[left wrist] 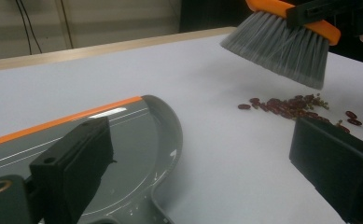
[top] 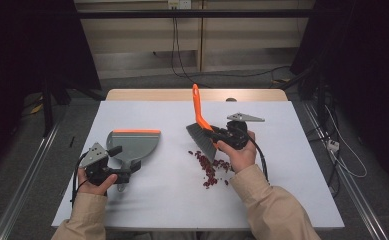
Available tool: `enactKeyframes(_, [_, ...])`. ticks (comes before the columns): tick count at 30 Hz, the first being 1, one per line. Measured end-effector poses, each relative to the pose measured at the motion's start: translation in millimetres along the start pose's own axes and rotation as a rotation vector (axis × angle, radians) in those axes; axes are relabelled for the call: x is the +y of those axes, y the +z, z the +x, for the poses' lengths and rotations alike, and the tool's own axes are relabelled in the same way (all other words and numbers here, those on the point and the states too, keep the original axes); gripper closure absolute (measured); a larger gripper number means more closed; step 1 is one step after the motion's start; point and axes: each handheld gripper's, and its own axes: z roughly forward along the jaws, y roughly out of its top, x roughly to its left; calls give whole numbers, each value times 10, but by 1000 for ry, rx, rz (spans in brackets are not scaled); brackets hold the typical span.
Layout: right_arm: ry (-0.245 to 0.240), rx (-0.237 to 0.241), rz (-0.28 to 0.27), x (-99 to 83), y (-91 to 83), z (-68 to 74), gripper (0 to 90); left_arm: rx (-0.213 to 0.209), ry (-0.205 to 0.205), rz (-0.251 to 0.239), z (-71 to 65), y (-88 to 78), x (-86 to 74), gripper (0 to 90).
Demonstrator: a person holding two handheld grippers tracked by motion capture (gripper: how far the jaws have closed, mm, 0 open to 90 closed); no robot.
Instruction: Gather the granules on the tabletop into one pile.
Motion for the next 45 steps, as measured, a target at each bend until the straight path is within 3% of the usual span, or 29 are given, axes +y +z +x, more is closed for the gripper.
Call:
enactKeyframes(5, [-224,28,21,78,75,-202,713,3,-4,-2,7,-1,-1,59])
enactKeyframes(7, [-291,49,37,70,117,-278,713,3,-5,-2,8,-1,-1,58])
enactKeyframes(9, [-398,69,50,50,173,-335,713,4,-4,0,11,-3,-1,59])
enactKeyframes(15, [-645,159,76,0,358,-358,713,9,-7,5,18,2,-7,58])
enactKeyframes(16, [-666,168,81,-9,382,-357,713,9,-9,5,19,3,-8,58])
enactKeyframes(21, [-739,242,111,-64,479,-301,715,12,-13,2,31,-7,-9,58])
enactKeyframes(27, [-867,330,176,-126,403,-133,716,9,-11,1,27,-10,-8,58])
enactKeyframes(37, [-890,390,213,-181,234,-22,716,10,-16,-10,27,-28,-1,59])
enactKeyframes(45, [-899,402,214,-220,163,20,717,12,-17,-11,25,-31,-1,58])
